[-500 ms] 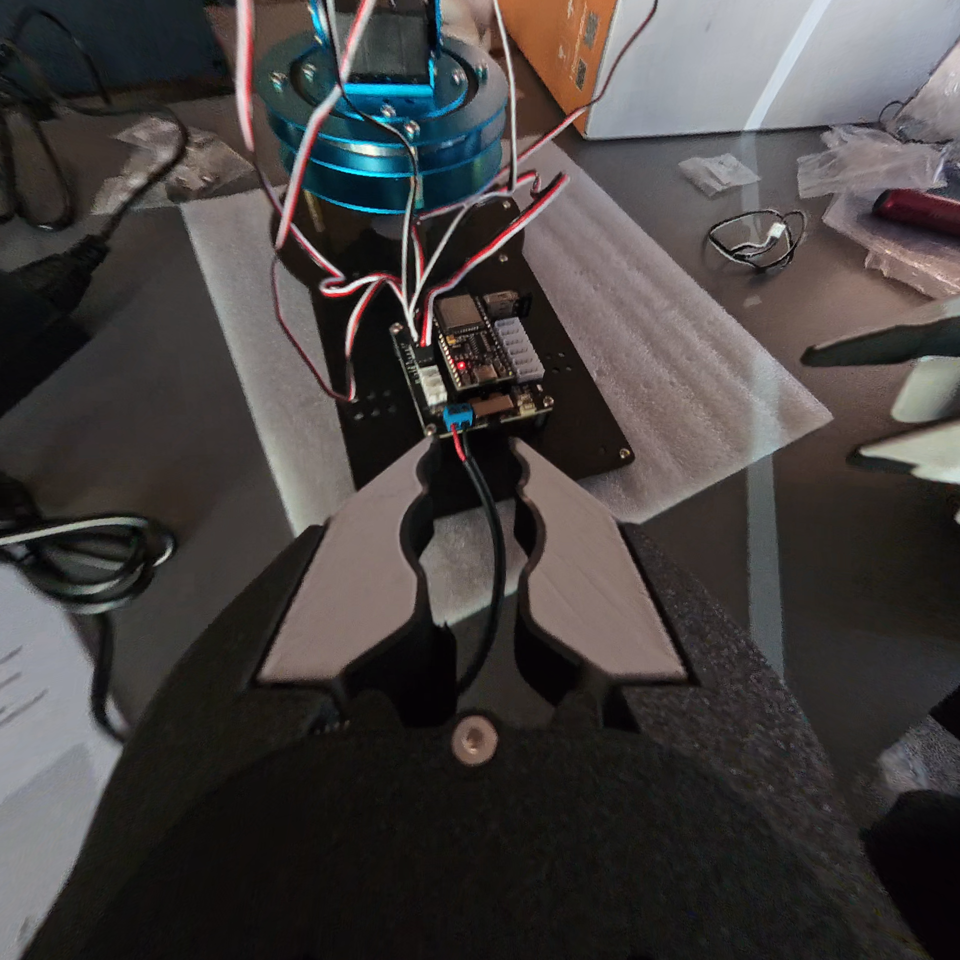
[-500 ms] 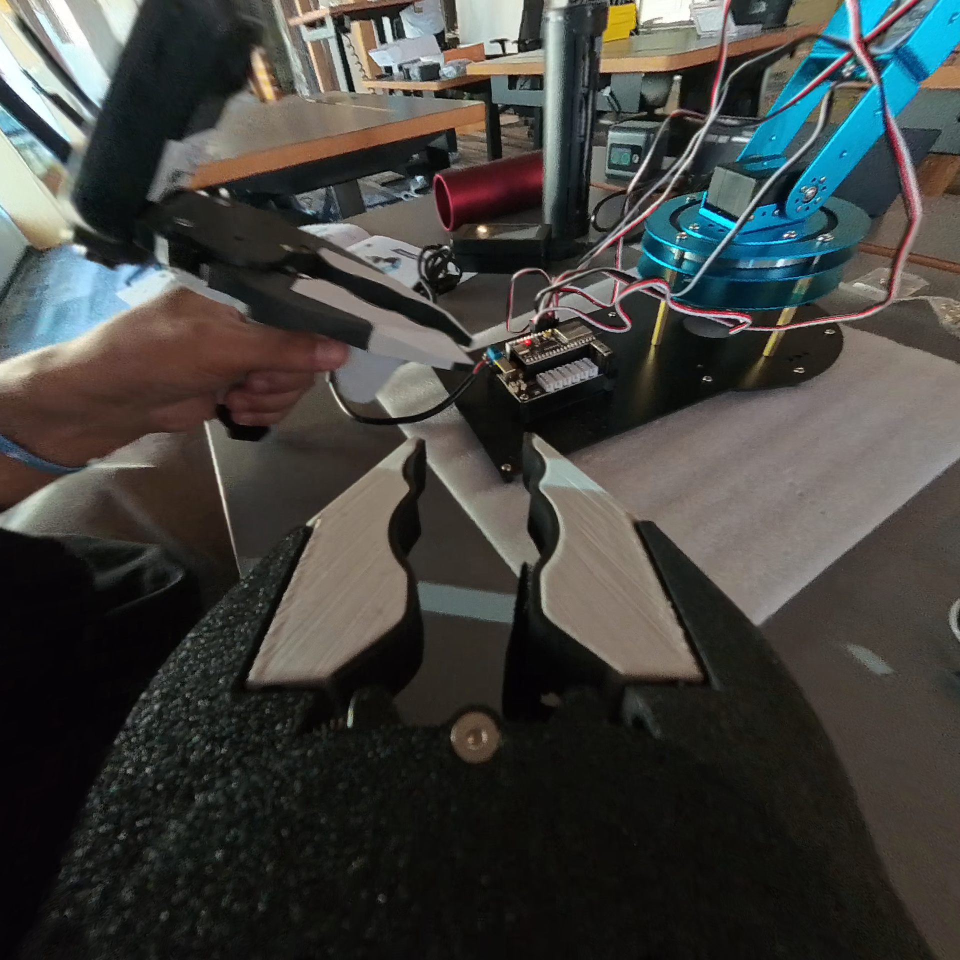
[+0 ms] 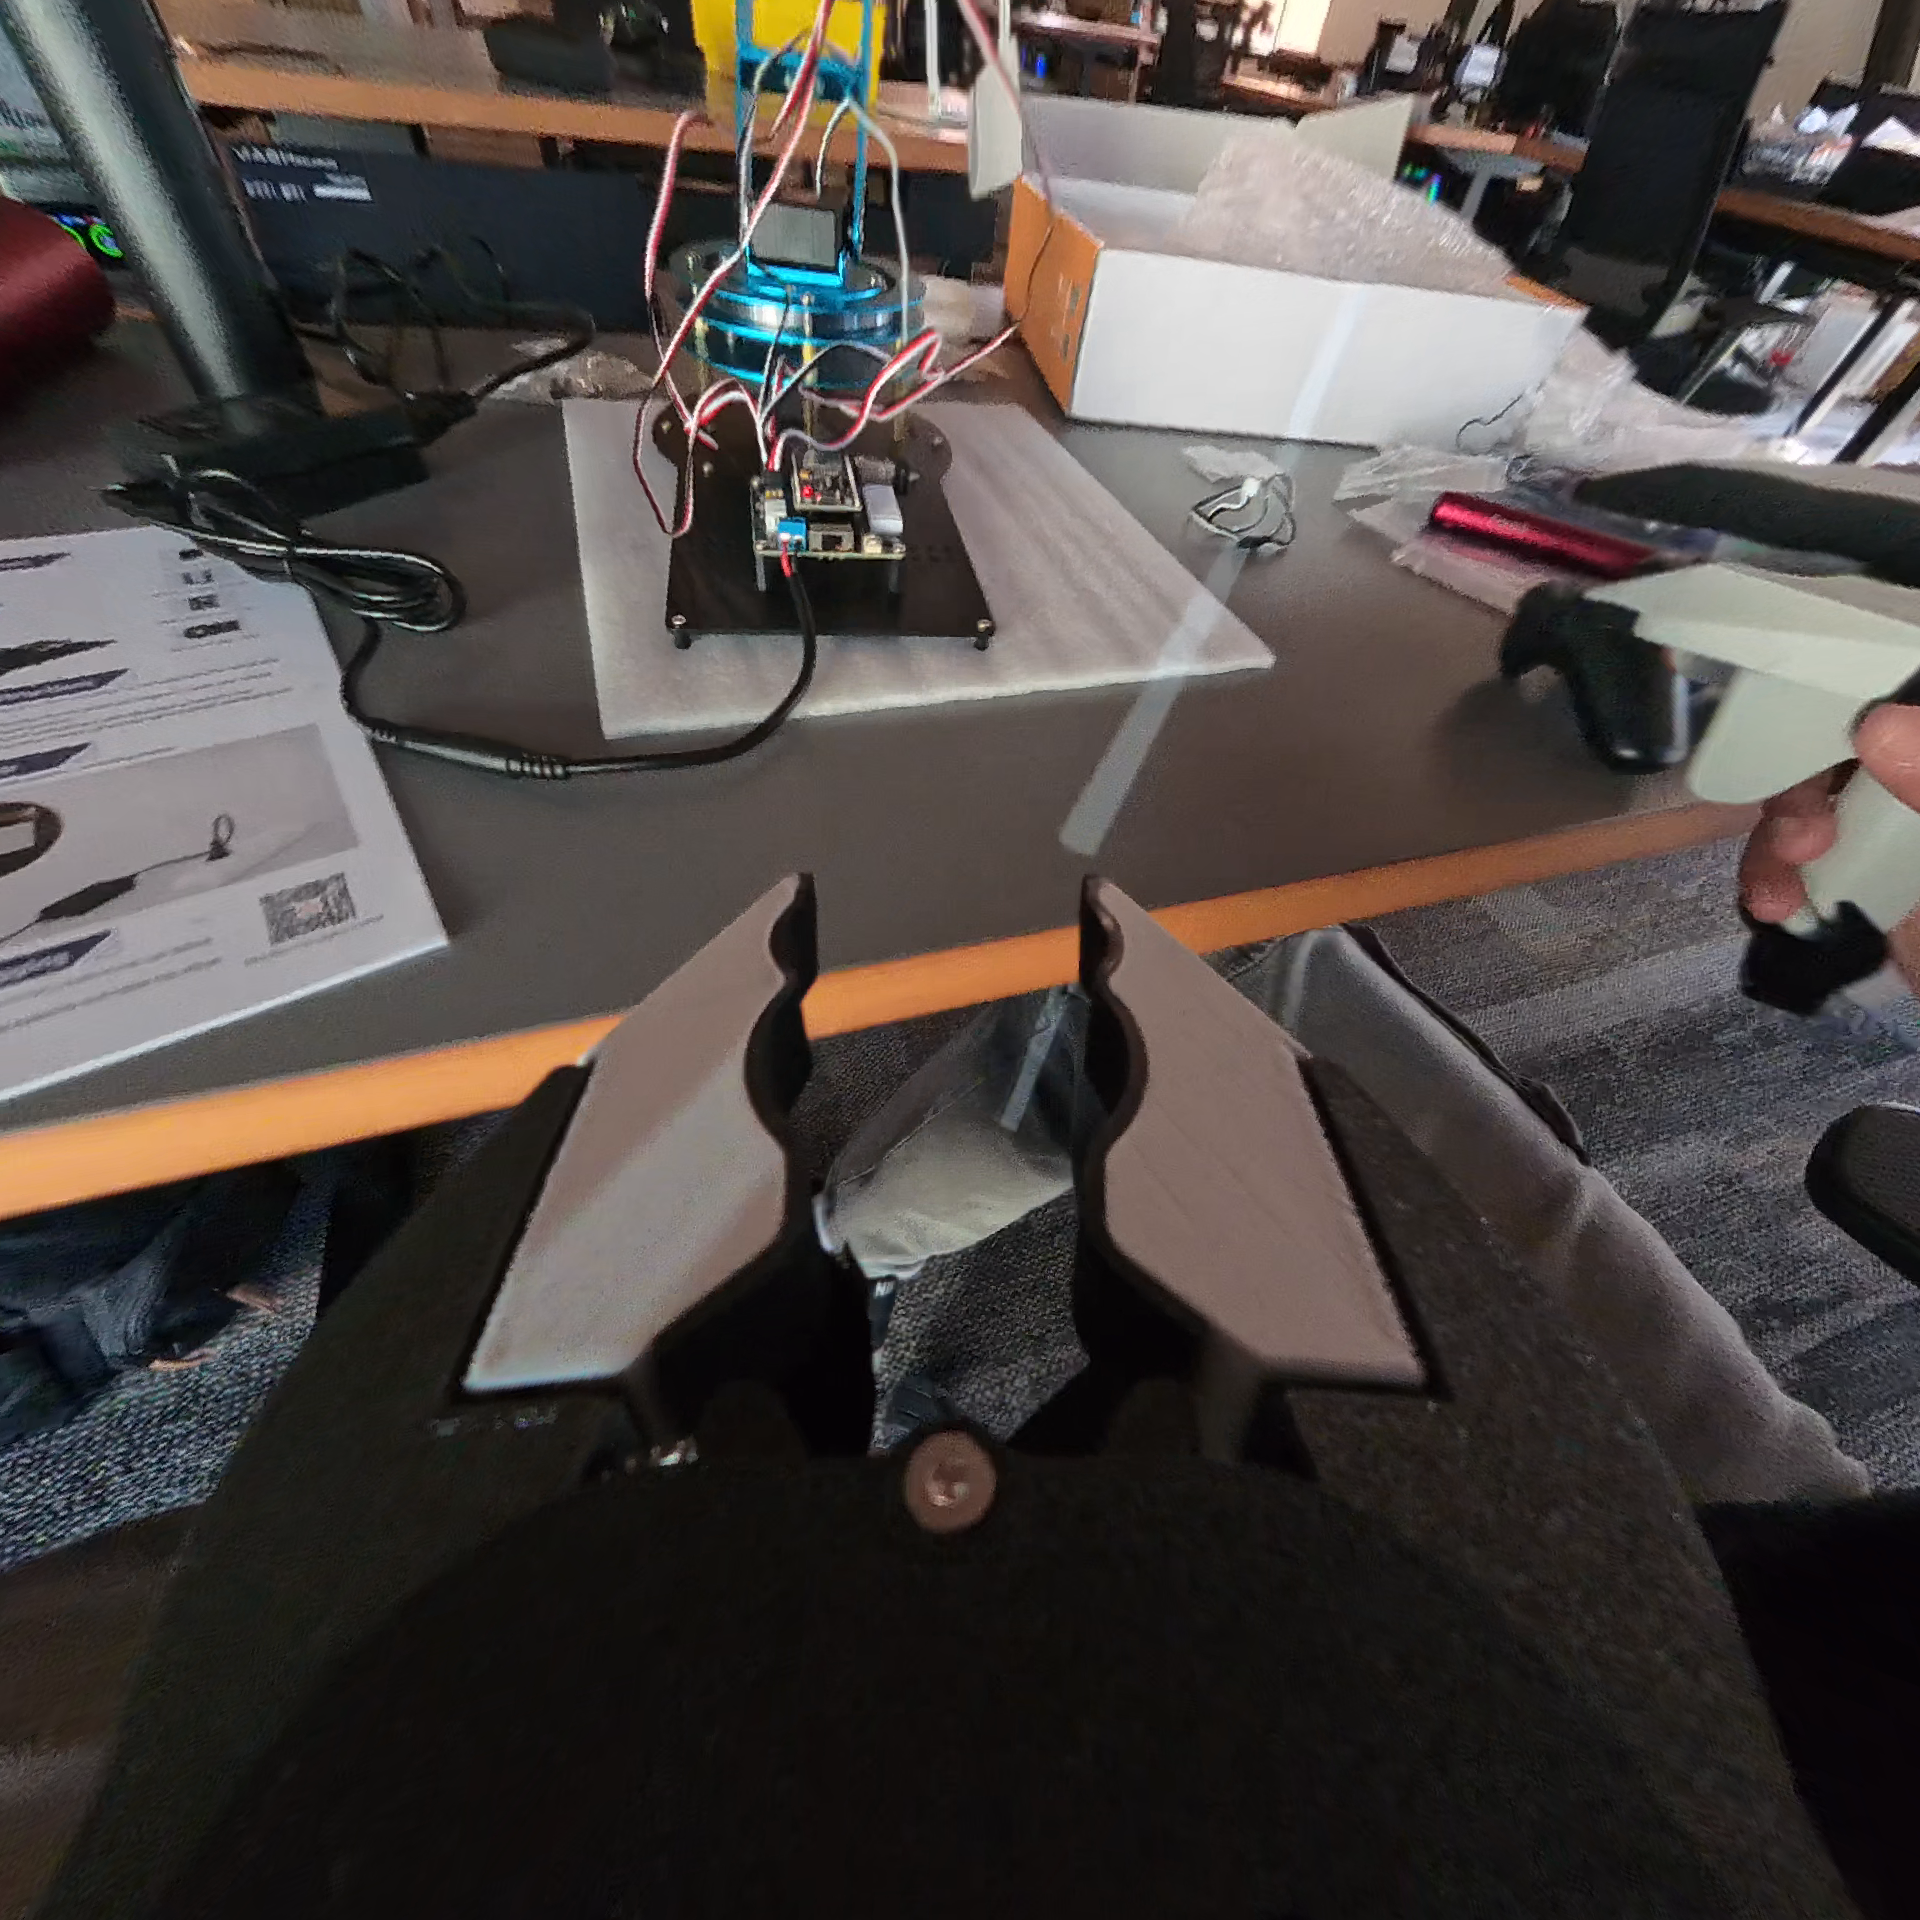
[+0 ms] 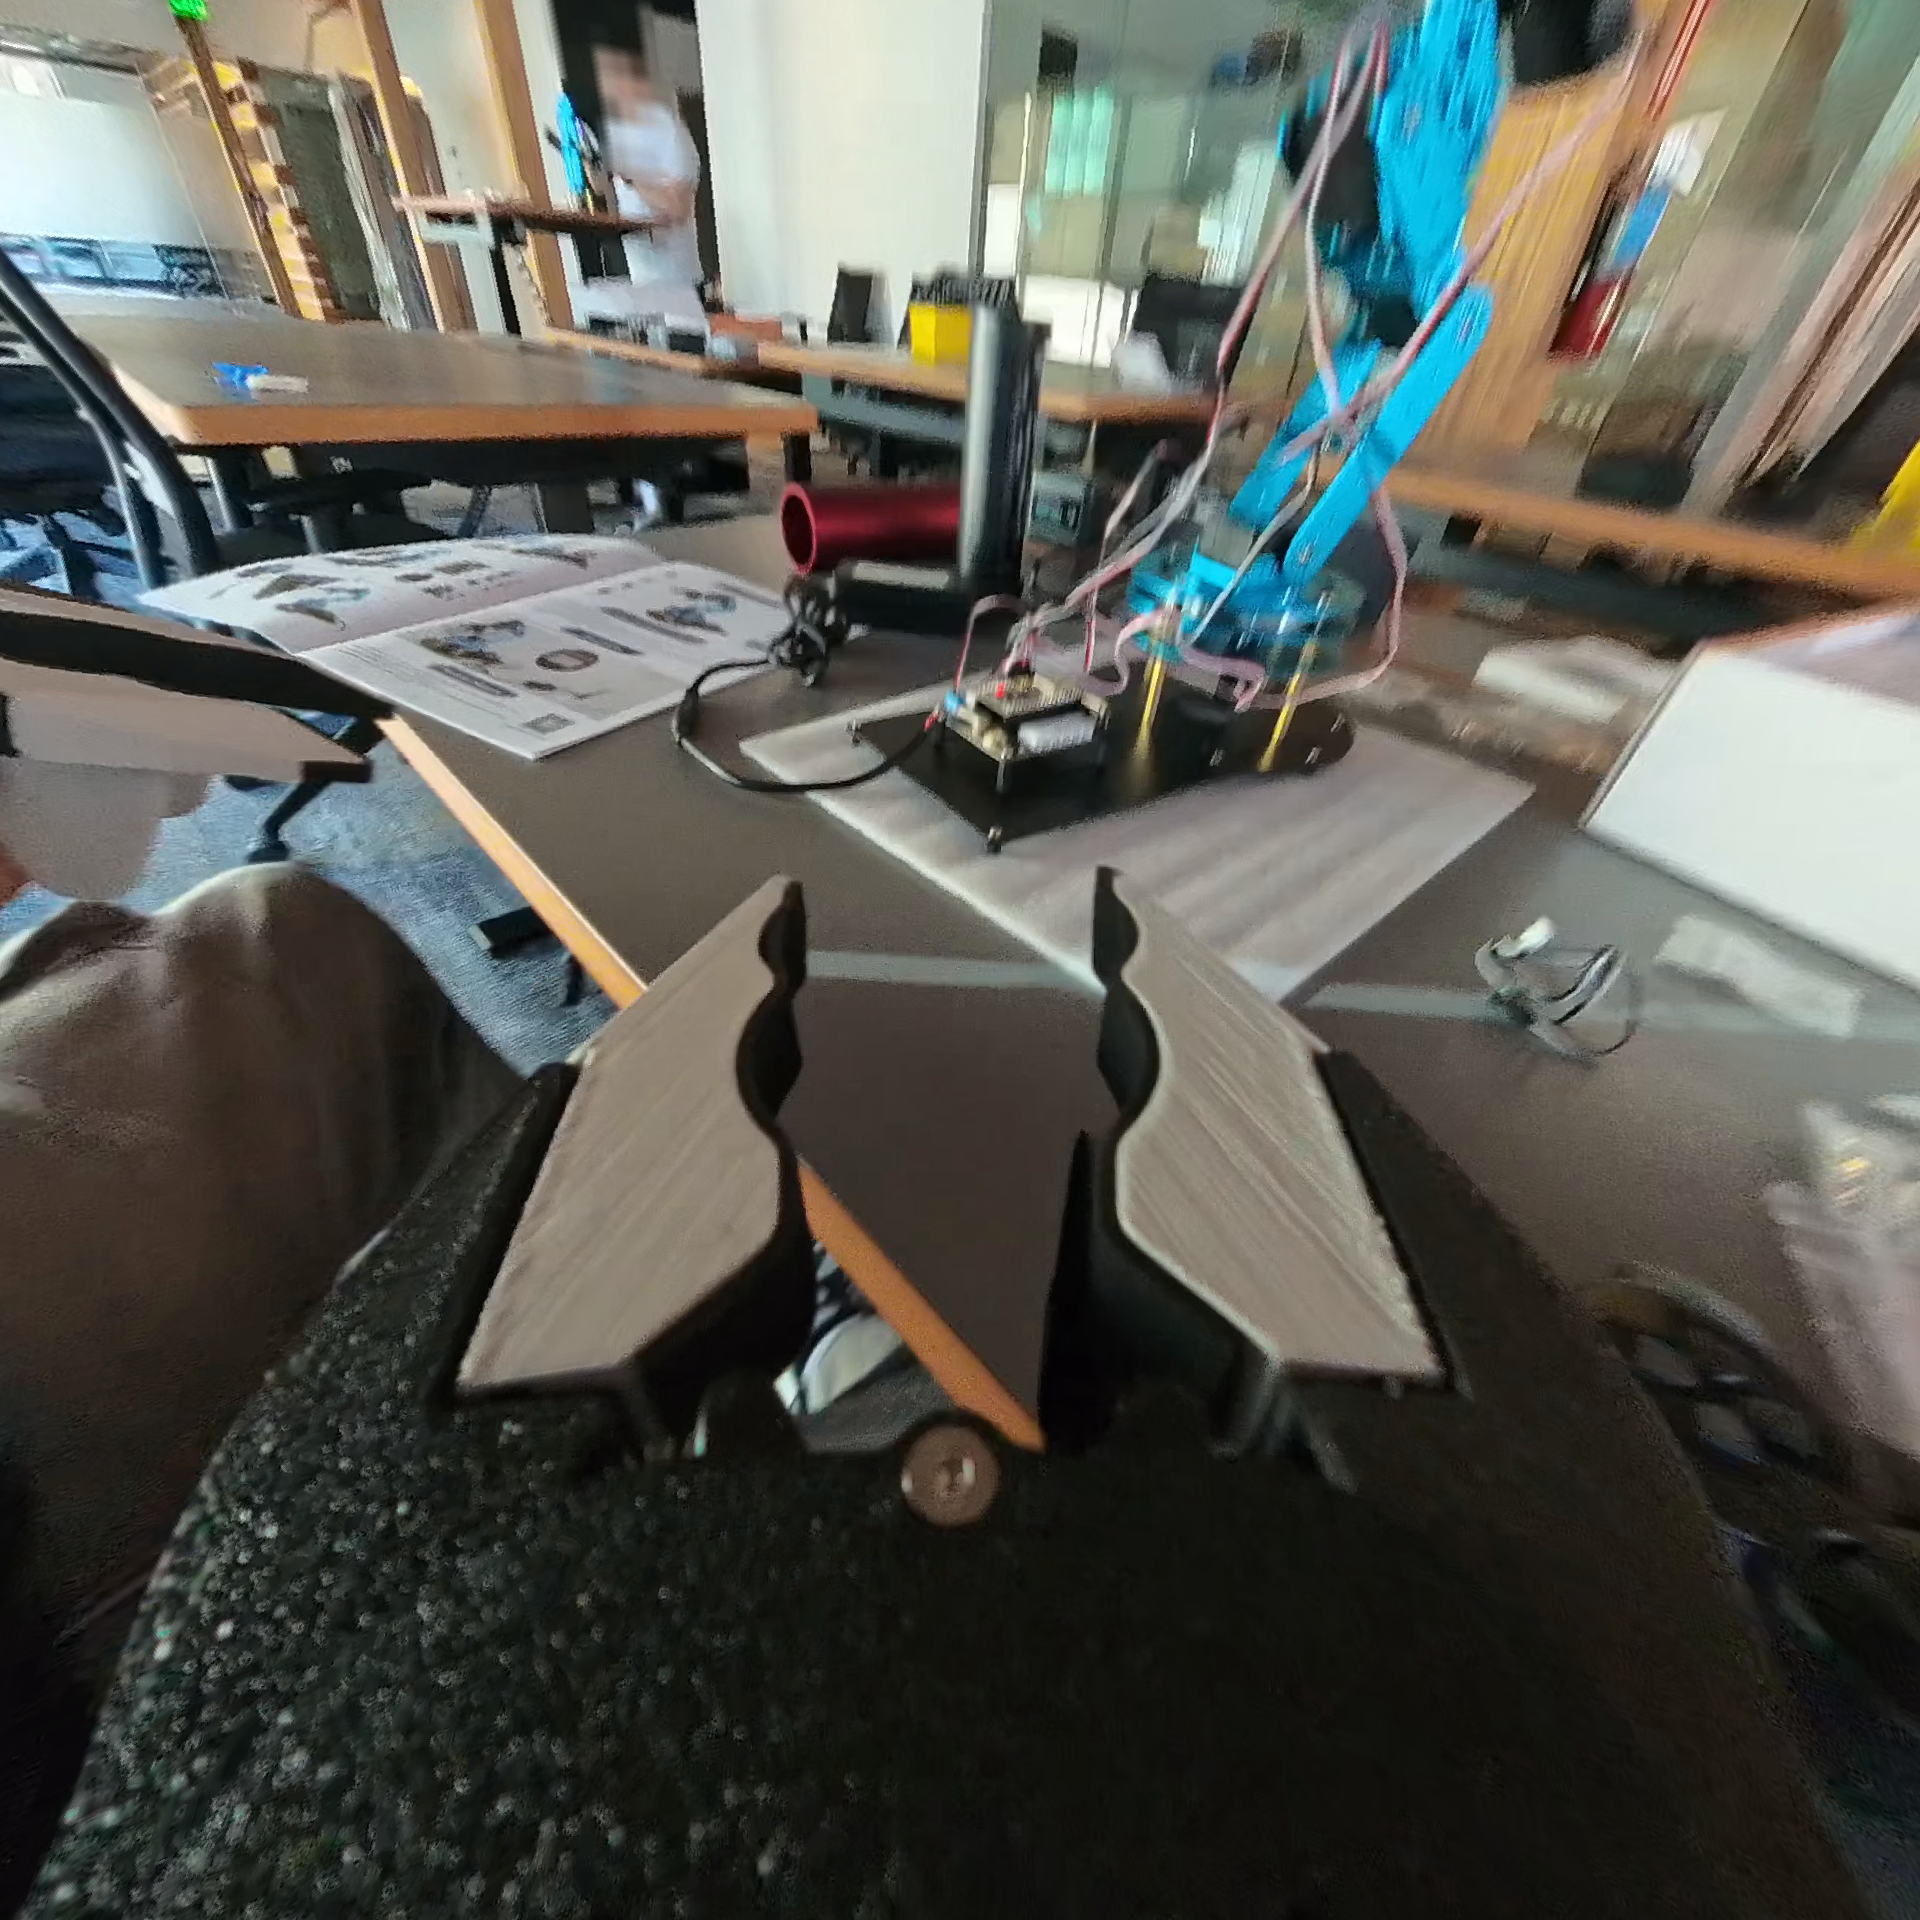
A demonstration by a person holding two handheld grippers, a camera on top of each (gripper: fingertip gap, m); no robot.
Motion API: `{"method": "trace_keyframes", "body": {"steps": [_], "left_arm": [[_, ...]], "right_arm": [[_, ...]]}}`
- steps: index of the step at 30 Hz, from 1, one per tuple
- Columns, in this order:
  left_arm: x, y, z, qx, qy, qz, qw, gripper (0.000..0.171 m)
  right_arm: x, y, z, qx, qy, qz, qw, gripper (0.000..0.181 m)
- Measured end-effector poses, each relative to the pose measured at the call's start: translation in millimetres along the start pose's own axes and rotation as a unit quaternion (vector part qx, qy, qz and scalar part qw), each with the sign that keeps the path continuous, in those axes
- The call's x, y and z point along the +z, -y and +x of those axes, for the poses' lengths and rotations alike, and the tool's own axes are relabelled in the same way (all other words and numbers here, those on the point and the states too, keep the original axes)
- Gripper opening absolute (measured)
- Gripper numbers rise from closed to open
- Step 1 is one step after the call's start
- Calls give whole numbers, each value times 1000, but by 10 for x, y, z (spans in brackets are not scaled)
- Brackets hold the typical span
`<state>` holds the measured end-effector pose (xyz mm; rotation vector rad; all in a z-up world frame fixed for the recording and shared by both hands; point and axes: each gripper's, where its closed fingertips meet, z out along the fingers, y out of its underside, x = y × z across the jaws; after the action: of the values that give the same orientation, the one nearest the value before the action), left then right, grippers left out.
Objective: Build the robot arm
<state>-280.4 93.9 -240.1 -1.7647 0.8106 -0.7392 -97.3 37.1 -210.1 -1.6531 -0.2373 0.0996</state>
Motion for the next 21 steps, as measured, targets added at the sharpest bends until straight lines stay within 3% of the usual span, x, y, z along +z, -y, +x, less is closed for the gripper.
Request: {"method": "trace_keyframes", "body": {"steps": [3,6,7,11,16,21], "left_arm": [[-303,19,153,4,11,27,1000,55],[-494,-57,269,12,12,31,999,61],[-537,-84,289,12,14,30,999,61],[-665,-102,354,22,23,49,998,65],[-816,-206,330,44,35,89,994,73],[-824,-429,270,31,33,85,995,74]], "right_arm": [[-200,89,-14,-45,-32,28,998,58],[-388,10,-55,-25,-80,39,996,64],[-429,-68,-160,-20,-64,23,997,58],[-595,-264,-421,58,-22,0,998,69],[-722,-286,-457,74,-30,20,997,66],[-706,-286,-475,77,-21,16,997,66]]}}
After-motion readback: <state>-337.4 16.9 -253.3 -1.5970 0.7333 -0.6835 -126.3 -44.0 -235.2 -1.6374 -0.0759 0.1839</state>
